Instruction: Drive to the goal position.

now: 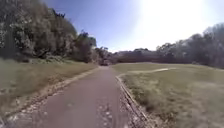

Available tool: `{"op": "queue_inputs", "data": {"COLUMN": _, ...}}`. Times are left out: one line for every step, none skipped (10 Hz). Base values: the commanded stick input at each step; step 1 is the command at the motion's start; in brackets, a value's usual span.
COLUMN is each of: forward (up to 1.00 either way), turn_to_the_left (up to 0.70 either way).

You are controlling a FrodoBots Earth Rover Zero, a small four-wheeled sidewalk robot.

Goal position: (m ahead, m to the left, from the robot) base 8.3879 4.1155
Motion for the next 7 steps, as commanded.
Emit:
{"op": "queue_inputs", "data": {"forward": 1.0, "turn_to_the_left": 0.27}}
{"op": "queue_inputs", "data": {"forward": 1.0, "turn_to_the_left": 0.27}}
{"op": "queue_inputs", "data": {"forward": 1.0, "turn_to_the_left": 0.13}}
{"op": "queue_inputs", "data": {"forward": 1.0, "turn_to_the_left": 0.0}}
{"op": "queue_inputs", "data": {"forward": 1.0, "turn_to_the_left": 0.0}}
{"op": "queue_inputs", "data": {"forward": 1.0, "turn_to_the_left": 0.0}}
{"op": "queue_inputs", "data": {"forward": 1.0, "turn_to_the_left": 0.0}}
